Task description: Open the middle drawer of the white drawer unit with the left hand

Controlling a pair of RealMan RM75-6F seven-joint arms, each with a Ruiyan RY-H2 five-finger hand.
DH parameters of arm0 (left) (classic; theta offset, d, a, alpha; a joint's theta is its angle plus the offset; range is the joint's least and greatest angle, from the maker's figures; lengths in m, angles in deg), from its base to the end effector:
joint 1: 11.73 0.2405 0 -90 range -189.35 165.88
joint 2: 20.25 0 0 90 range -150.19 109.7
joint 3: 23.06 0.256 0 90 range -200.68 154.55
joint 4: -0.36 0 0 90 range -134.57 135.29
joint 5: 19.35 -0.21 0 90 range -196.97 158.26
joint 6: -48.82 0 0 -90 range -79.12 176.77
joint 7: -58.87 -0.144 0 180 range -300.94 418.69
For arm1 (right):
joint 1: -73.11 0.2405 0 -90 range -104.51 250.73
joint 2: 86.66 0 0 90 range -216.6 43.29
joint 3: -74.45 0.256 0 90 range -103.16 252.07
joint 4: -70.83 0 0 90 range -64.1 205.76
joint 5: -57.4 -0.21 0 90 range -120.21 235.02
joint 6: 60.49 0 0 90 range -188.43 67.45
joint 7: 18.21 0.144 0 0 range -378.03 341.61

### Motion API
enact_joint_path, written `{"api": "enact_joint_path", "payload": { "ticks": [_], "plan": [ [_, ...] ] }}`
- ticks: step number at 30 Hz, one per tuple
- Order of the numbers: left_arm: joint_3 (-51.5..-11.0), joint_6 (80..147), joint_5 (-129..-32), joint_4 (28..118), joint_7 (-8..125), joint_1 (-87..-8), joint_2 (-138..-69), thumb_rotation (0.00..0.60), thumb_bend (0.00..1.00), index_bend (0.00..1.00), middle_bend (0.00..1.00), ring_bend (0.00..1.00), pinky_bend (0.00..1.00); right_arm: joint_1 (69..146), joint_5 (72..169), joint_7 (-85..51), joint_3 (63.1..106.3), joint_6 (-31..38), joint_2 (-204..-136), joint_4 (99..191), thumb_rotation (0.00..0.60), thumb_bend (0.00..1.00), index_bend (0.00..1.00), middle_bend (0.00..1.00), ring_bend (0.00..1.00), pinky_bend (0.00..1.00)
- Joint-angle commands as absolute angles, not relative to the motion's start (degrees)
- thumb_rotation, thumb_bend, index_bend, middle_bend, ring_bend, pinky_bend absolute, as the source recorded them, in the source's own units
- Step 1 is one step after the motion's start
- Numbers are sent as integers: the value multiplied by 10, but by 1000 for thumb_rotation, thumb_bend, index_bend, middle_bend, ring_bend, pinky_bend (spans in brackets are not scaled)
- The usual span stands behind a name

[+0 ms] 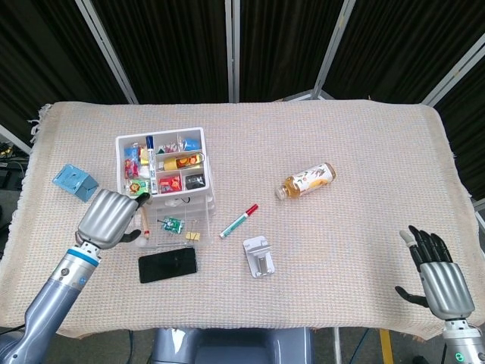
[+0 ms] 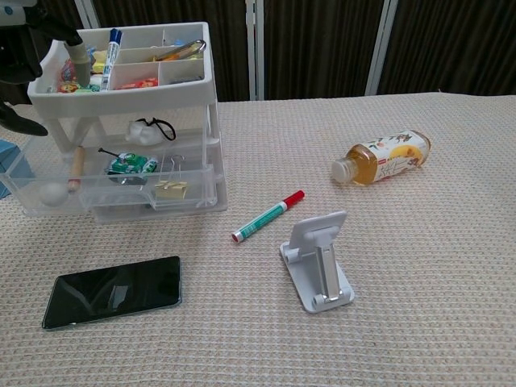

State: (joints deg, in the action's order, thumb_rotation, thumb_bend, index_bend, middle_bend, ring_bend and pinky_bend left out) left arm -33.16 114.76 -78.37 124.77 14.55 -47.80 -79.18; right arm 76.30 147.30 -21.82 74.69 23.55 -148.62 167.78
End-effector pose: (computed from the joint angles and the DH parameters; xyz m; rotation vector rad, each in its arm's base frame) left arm -0.1171 0.2790 0.1208 -1.8456 -0.6679 -0.7786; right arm -0.2983 -0.1610 0.1516 1.4737 -0.9235 0.8663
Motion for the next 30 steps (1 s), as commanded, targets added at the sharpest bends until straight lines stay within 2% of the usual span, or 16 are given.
{"api": "enact_joint_path", "payload": {
  "ticks": [1,13,30],
  "plan": [
    [-333,1135,-728,1240,95,-518,-812,600,147,404,966,935,809,763,1473,-215,748,236,-1485,1678,600,0,0,0,0,0],
    [-318,1148,-648,1230,19,-576,-864,600,148,435,993,956,834,763,1472,-203,749,237,-1481,1676,600,0,0,0,0,0],
    [-305,1189,-591,1218,-24,-620,-912,600,148,398,996,957,835,762,1476,-192,749,242,-1479,1676,600,0,0,0,0,0]
  ]
}}
